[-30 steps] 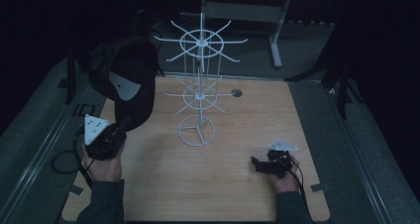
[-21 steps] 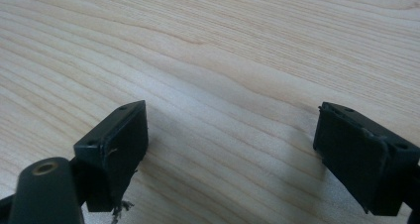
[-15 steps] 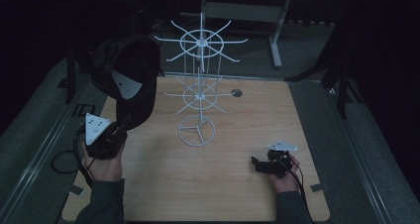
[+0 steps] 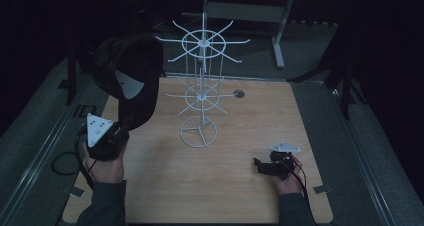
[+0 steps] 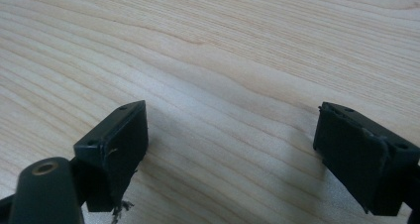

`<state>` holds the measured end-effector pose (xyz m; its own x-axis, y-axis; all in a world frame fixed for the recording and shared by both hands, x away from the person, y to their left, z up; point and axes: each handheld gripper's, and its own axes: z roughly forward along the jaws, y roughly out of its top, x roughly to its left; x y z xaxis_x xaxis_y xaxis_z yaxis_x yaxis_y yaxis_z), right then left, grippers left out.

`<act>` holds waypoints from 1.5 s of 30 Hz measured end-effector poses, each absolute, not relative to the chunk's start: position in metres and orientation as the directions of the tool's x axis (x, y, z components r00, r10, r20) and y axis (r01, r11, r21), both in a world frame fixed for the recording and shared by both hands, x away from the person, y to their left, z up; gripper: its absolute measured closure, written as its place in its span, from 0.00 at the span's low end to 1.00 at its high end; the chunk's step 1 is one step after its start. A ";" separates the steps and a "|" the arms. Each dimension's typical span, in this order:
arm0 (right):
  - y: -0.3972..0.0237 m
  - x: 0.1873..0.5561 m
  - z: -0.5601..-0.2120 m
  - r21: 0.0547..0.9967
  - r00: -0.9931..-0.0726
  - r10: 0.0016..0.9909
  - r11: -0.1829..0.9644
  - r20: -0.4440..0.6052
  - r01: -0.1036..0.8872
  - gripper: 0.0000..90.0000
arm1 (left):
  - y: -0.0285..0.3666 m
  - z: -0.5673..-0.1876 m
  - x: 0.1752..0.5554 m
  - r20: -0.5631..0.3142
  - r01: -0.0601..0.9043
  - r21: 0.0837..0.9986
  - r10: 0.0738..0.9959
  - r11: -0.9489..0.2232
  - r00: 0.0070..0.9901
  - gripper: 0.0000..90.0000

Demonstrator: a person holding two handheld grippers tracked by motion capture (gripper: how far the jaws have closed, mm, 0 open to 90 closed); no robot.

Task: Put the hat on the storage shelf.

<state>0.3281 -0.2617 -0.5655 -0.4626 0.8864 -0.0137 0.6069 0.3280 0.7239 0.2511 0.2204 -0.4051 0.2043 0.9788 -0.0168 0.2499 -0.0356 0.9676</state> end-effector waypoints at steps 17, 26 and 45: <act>-0.262 0.328 -0.566 0.724 -0.462 0.887 0.327 -0.013 0.607 0.15 | 0.217 -0.399 0.247 -0.007 0.224 0.974 0.976 -0.043 0.216 0.96; -0.262 0.328 -0.565 0.724 -0.462 0.887 0.327 -0.013 0.608 0.15 | 0.215 -0.395 0.245 0.006 0.206 0.977 0.976 -0.053 0.220 0.96; -0.262 0.328 -0.565 0.724 -0.461 0.887 0.327 -0.014 0.608 0.15 | 0.212 -0.393 0.239 0.028 0.174 0.982 0.973 -0.069 0.229 0.96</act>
<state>0.3281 -0.2616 -0.5655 -0.4613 0.8872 -0.0135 0.6076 0.3270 0.7238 0.2395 0.2118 -0.3928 0.2292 0.9730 0.0279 0.1744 -0.0692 0.9822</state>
